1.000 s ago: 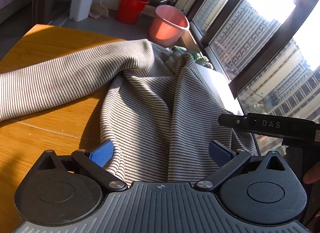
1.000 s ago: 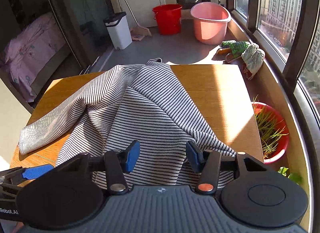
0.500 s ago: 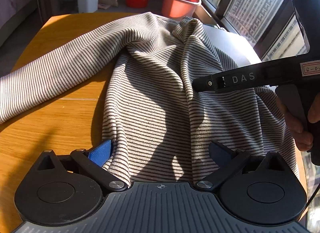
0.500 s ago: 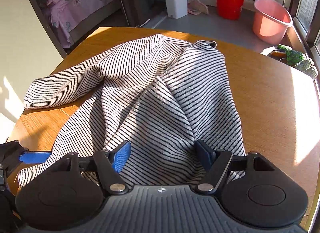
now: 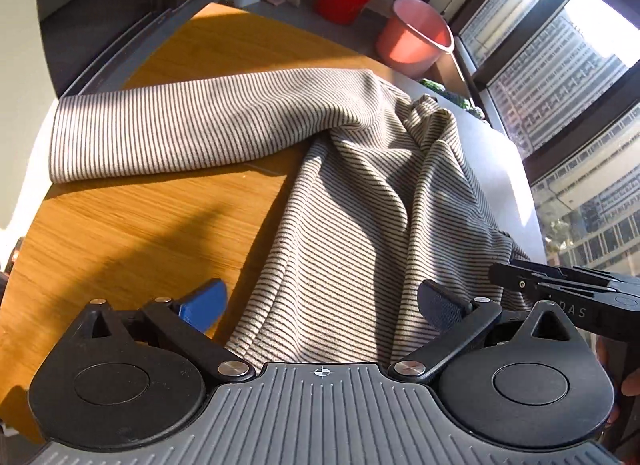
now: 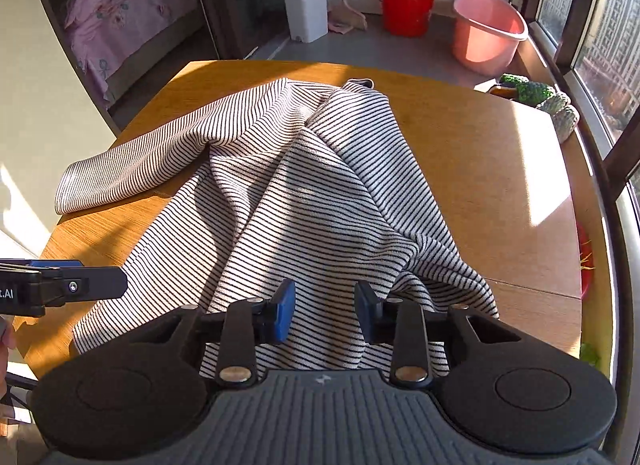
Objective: Fold clothes
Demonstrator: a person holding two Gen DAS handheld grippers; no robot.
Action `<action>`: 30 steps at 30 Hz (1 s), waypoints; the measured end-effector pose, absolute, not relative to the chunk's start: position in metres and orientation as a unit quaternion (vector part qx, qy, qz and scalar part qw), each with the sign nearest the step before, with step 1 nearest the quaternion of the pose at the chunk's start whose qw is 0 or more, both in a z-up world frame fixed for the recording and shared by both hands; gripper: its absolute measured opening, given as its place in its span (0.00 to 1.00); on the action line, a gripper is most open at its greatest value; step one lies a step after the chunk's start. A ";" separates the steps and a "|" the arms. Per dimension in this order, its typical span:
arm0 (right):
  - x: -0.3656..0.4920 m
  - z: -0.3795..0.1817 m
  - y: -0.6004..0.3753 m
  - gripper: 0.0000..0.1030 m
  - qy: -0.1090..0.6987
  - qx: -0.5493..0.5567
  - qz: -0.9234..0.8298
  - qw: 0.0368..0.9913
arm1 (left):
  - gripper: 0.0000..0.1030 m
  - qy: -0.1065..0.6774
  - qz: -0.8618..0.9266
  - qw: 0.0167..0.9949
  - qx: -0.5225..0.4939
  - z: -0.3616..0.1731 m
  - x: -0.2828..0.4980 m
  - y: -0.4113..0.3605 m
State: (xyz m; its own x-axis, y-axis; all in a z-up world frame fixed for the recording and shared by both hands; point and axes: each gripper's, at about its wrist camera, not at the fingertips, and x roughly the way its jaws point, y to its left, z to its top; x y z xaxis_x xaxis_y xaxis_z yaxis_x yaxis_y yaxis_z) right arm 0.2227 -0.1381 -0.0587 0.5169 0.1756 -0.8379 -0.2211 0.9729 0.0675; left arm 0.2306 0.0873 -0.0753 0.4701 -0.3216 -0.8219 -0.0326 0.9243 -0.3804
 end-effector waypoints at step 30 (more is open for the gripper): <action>0.328 -0.059 -0.233 0.08 0.451 -0.183 -0.089 0.869 | 1.00 0.564 -0.174 0.799 -0.113 -0.114 0.215 0.050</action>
